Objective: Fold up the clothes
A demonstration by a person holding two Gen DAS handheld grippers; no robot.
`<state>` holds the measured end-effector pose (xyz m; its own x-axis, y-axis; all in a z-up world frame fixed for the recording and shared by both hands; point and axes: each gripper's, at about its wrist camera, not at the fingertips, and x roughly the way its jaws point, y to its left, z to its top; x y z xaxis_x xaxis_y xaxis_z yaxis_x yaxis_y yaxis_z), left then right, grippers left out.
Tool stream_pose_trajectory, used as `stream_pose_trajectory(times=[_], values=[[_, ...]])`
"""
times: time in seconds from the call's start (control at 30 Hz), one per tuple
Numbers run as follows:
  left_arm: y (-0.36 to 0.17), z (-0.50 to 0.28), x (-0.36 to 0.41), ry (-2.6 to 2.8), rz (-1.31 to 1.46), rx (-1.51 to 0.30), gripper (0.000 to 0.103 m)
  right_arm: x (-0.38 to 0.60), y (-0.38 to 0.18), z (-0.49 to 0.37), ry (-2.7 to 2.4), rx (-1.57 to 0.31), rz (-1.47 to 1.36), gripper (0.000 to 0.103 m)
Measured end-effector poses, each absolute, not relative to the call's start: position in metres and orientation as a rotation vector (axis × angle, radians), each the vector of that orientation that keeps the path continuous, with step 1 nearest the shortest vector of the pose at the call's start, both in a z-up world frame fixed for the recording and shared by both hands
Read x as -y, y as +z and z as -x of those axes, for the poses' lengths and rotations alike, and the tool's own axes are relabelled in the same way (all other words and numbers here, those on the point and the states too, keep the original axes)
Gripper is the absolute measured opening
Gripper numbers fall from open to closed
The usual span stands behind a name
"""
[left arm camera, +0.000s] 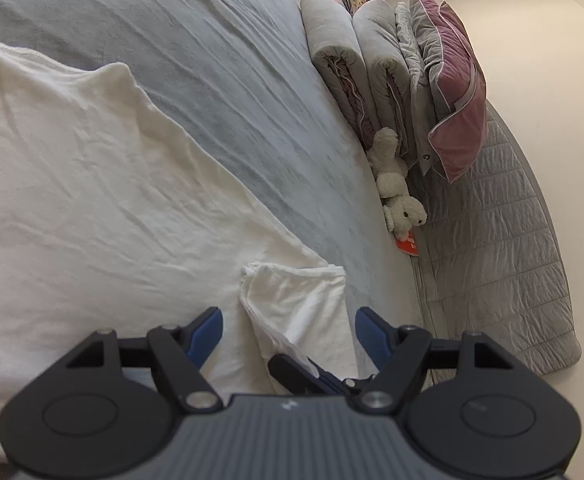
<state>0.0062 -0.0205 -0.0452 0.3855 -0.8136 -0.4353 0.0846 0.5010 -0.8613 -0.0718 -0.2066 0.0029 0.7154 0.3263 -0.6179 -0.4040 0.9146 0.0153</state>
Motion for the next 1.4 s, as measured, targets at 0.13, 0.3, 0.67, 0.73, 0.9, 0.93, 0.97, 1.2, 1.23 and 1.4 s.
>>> stream_pose_trajectory(times=[0.13,0.3,0.67,0.73,0.9,0.93,0.97,1.2,1.23,1.4], values=[[-0.049,-0.006,0.028,-0.682,0.903,-1.02,0.071,0.215,0.013,0.073,0.452,-0.651,0.006,0.005],[-0.055,-0.004,0.035,-0.647,0.894,-1.0,0.036,0.214,0.018,0.076,0.51,-0.653,-0.053,0.005],[-0.018,0.0,0.021,-0.551,0.654,-0.834,0.002,0.2,0.025,0.071,0.552,-0.622,-0.11,0.005],[-0.013,-0.001,0.013,-0.538,0.617,-0.829,0.002,0.195,0.026,0.068,0.565,-0.621,-0.145,0.005],[-0.001,-0.007,-0.008,-0.512,0.527,-0.856,0.002,0.176,0.027,0.06,0.594,-0.647,-0.207,0.005],[0.002,-0.008,-0.014,-0.505,0.515,-0.86,0.002,0.17,0.028,0.058,0.601,-0.651,-0.216,0.005],[0.005,-0.009,-0.019,-0.496,0.505,-0.864,0.002,0.165,0.028,0.057,0.607,-0.653,-0.224,0.005],[0.022,-0.008,-0.063,-0.428,0.441,-0.844,0.002,0.12,0.029,0.051,0.661,-0.644,-0.272,0.005],[0.023,-0.007,-0.07,-0.417,0.433,-0.841,0.002,0.113,0.029,0.05,0.67,-0.644,-0.275,0.005],[0.027,-0.005,-0.103,-0.365,0.398,-0.829,0.002,0.081,0.031,0.044,0.713,-0.646,-0.288,0.005]])
